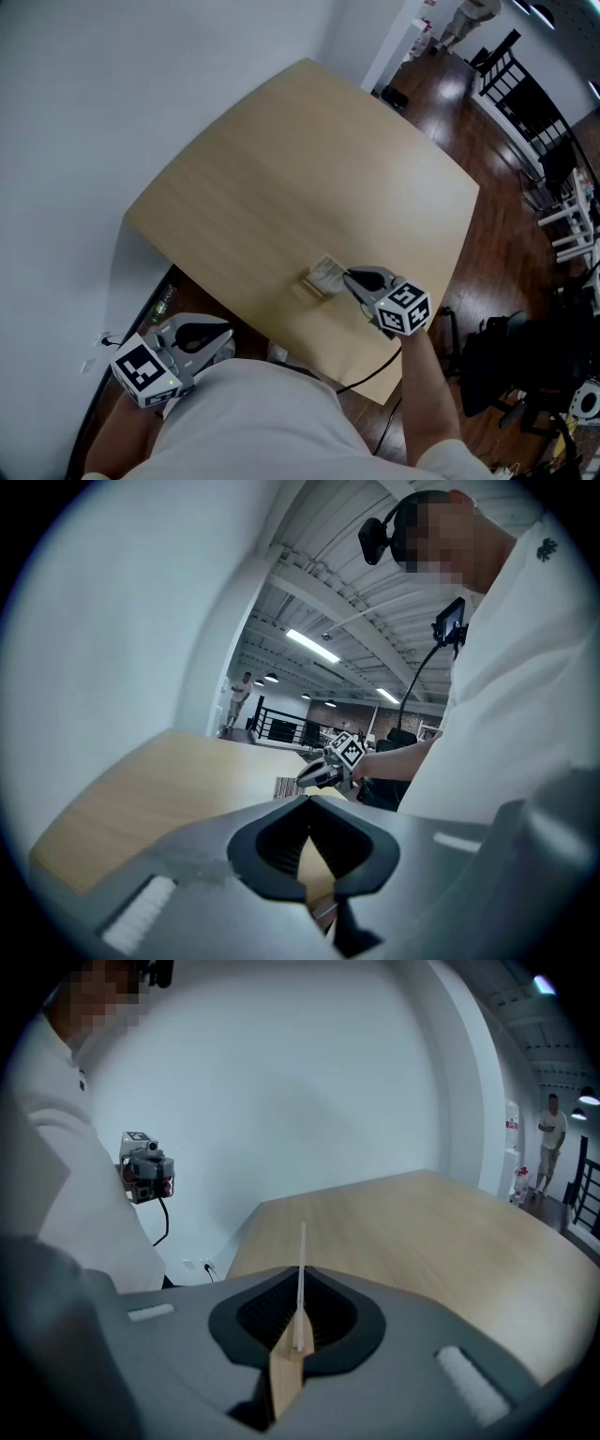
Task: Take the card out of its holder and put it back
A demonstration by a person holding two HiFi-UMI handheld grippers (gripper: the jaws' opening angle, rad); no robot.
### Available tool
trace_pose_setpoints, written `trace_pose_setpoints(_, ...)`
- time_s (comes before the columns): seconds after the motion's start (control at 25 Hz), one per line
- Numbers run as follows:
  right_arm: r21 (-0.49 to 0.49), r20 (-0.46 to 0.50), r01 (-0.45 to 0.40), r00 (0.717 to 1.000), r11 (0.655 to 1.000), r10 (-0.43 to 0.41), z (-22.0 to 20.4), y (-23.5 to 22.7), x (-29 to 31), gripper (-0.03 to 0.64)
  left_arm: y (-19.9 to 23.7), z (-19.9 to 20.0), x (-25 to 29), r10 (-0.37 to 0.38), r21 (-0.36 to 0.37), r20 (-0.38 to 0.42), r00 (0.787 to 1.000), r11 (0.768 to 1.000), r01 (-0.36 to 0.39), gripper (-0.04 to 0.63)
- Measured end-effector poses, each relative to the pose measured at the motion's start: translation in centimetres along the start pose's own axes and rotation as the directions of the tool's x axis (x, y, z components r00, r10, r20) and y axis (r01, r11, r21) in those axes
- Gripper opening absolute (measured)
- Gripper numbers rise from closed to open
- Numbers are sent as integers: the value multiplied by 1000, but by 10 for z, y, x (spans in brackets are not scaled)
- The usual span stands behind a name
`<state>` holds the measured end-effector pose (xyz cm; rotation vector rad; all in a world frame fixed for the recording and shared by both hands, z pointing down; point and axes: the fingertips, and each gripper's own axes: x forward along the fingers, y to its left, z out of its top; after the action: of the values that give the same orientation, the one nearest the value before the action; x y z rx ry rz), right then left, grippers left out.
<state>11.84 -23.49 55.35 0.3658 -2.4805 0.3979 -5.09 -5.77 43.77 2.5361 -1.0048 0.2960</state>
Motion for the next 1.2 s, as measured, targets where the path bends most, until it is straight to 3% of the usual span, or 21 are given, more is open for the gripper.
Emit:
trace_pose_setpoints(0.28,-6,19,40,999,999,-40,22,7,-10,21,10,4,-13,-32,13,10,999,999,32,5)
trace_pose_setpoints(0.72,3,83,175,981,985,-175,43,39,-51,21,12,7,-36,-124,66,2,992,990,124,5)
trace_pose_setpoints(0.96,58,106,283,952,957,-288,28,72,-91,21,4,7,-51,-193,118,-22,981,974,195,5)
trace_pose_setpoints(1.2,133,100,395,907,909,-409,0,113,-144,21,-16,7,-59,-273,173,-64,960,944,280,5)
